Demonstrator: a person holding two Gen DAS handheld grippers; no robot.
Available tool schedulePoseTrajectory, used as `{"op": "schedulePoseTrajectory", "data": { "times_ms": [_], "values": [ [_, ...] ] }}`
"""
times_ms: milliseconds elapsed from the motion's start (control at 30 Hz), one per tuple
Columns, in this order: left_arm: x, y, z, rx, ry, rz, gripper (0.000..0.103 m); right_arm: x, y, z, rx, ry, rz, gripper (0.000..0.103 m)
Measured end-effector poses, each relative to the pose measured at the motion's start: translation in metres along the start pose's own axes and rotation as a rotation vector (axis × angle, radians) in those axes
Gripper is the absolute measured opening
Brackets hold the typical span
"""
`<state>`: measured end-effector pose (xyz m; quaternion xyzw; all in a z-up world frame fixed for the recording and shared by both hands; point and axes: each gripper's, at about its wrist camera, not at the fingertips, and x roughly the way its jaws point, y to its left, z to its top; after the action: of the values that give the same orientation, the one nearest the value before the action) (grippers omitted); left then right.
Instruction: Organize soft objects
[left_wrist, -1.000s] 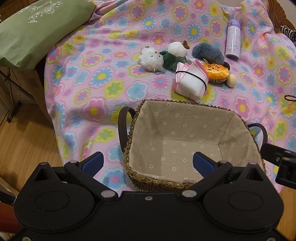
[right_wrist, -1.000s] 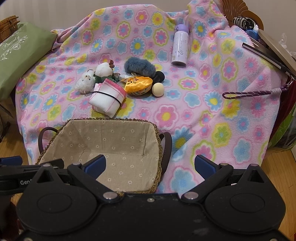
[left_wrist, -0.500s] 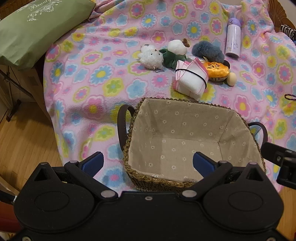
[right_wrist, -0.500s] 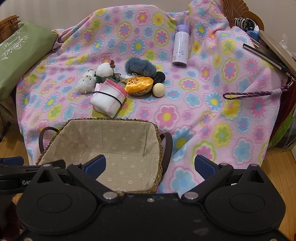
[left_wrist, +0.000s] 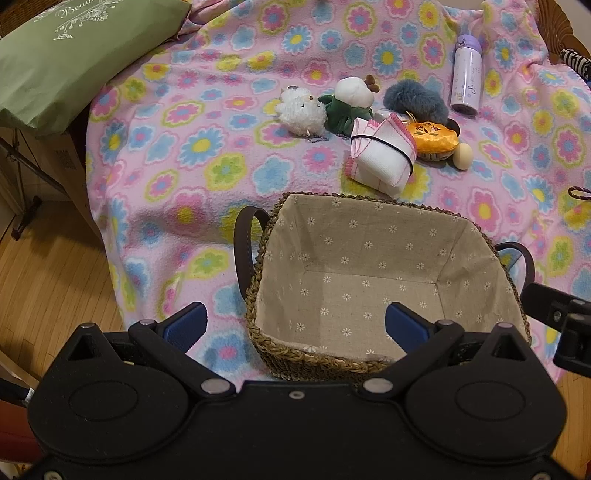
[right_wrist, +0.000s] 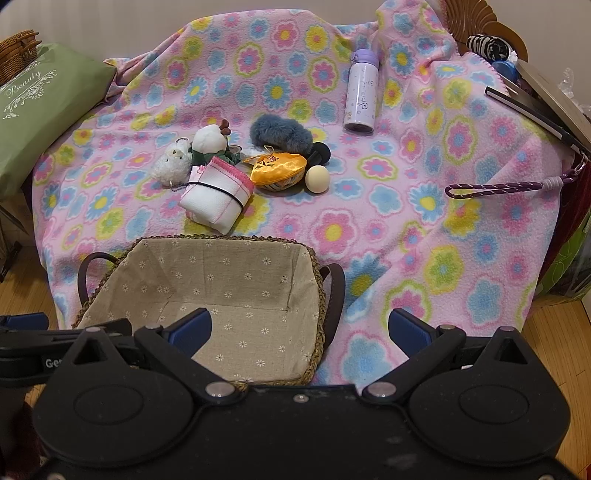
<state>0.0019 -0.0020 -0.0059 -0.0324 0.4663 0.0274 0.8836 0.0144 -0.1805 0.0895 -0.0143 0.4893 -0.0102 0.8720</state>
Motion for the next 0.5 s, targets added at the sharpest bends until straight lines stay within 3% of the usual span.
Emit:
{"op": "schedulePoseTrajectory", "data": {
  "times_ms": [500],
  "values": [
    [-0.0001,-0.0019,0.004,0.007,-0.023,-0.031,0.099,0.0029,-0.0061,0.0059,0.016,-0.034,0.0,0.102]
  ]
}}
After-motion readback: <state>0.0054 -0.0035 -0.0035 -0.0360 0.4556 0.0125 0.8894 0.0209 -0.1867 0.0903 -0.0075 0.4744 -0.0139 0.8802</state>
